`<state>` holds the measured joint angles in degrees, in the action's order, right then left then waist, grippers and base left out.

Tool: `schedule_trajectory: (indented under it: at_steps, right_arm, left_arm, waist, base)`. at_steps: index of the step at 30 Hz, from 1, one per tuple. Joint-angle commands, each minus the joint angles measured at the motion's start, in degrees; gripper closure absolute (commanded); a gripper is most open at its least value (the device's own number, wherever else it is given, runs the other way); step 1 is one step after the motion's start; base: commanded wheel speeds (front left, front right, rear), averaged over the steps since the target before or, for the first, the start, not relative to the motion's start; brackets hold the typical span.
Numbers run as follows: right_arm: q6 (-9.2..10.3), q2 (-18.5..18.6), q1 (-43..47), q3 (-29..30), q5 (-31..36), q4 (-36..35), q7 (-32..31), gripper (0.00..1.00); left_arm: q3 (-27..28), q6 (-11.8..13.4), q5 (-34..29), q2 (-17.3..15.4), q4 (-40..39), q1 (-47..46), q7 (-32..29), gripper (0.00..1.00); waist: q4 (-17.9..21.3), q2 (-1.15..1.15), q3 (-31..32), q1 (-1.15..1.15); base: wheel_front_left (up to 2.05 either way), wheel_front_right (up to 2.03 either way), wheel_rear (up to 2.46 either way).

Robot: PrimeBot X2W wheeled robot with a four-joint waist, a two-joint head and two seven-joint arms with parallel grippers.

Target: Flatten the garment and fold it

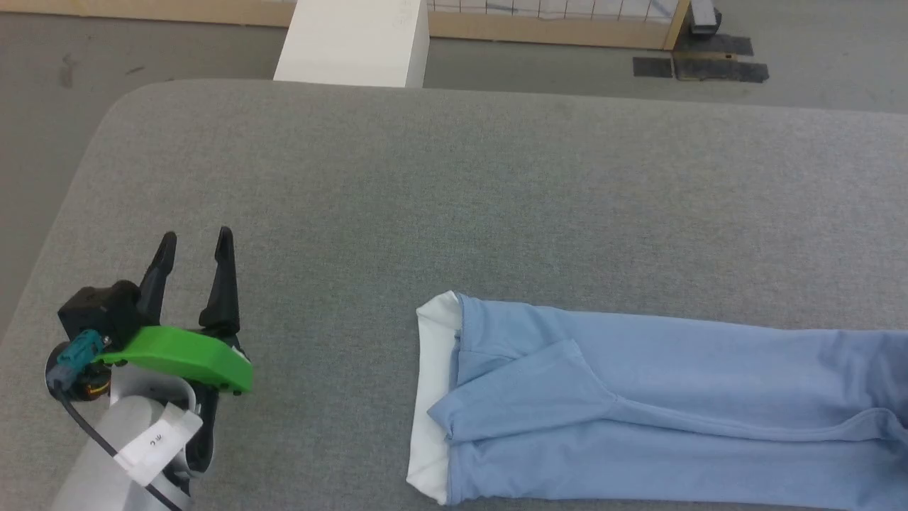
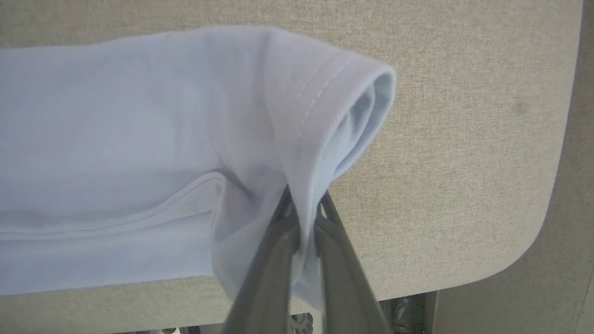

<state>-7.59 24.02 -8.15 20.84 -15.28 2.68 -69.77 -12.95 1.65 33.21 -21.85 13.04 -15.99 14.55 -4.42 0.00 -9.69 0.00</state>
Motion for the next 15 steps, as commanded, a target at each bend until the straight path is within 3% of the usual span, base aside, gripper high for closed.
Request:
schedule_trajectory:
  at_steps: [1, 8, 15]
  right_arm:
    - [0.1, 0.43, 0.69, -1.24, -0.66, -1.95, -1.86, 1.0]
    - [0.1, 0.71, 2.15, -10.18, -6.57, -13.85, -11.93, 1.0]
    - [0.1, -1.73, 0.43, -20.6, -11.7, -18.94, -12.92, 1.0]
  left_arm:
    - [-0.09, 0.33, -0.74, -0.35, 0.26, 0.88, 0.31, 0.0]
    - [-0.48, 0.9, -0.83, -0.62, 0.51, 2.03, -0.01, 0.0]
    - [-0.71, 1.38, -0.4, -0.35, 0.17, 2.88, -0.2, 0.0]
  waist:
    - [0.22, 0.0, 0.89, 0.0]
    - [0.74, 0.0, 3.15, 0.0]
    - [0.93, 0.0, 4.18, 0.0]
  base:
    - [0.0, 0.0, 0.0]
    - [0.0, 0.0, 0.0]
    - [0.0, 0.0, 0.0]
